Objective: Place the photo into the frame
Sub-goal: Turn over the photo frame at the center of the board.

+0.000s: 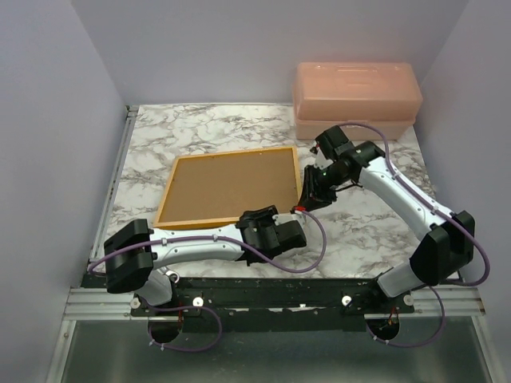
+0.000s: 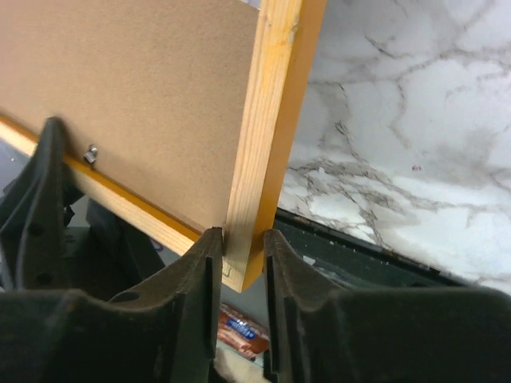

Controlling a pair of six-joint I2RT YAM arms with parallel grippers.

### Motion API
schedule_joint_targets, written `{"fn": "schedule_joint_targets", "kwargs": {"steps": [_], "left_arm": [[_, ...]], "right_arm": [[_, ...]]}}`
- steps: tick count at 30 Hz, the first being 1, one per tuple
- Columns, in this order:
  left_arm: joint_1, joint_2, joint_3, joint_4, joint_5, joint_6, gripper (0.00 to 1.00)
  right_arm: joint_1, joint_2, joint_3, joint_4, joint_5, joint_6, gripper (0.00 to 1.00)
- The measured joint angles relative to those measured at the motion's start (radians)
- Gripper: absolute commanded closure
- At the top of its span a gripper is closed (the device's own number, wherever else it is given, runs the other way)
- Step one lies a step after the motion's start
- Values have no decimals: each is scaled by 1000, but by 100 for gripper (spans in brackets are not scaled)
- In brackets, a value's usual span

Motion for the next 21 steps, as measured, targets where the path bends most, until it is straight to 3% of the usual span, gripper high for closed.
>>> {"fn": "schedule_joint_targets", "kwargs": {"steps": [5, 9, 14, 21], "left_arm": [[-8, -23, 4, -26, -35, 2, 79], [-23, -49, 30, -74, -58, 2, 83], [-48, -89, 76, -161, -70, -15, 85], [-66, -150, 126, -261, -71, -72, 86]], "right_arm": [[0, -72, 63, 26, 0, -26, 26], [1, -136, 162, 61, 51, -73, 21], [1, -282, 172, 218, 126, -134, 1], [1, -629, -127, 610, 163, -307, 0]]}}
